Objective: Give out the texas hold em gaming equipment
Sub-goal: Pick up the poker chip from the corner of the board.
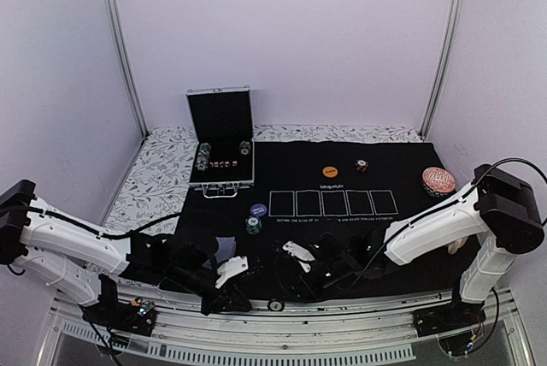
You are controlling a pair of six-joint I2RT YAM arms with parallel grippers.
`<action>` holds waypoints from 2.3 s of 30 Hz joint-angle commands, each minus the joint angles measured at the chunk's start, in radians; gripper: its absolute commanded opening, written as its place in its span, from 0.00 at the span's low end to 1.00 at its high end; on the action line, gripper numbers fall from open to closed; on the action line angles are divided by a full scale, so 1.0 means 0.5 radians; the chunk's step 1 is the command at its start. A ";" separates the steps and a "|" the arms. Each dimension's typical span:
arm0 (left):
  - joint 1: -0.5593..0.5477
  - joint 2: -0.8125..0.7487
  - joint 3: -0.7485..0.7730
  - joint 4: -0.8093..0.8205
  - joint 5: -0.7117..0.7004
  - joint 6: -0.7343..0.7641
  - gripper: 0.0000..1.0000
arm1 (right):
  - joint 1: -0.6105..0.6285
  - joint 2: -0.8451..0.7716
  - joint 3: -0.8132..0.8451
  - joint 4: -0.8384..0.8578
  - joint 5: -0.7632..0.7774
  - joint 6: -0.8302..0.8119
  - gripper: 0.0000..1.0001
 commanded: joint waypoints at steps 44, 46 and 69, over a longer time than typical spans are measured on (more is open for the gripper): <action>0.059 0.392 -0.047 0.400 -0.093 0.237 0.07 | 0.044 0.288 0.124 0.095 -0.223 -0.164 0.05; 0.063 0.377 -0.055 0.404 -0.091 0.236 0.07 | 0.044 0.254 0.114 0.088 -0.221 -0.156 0.04; 0.185 -0.529 0.351 -0.243 -1.039 0.193 0.54 | -1.475 -0.761 0.222 -0.321 -0.304 0.024 0.02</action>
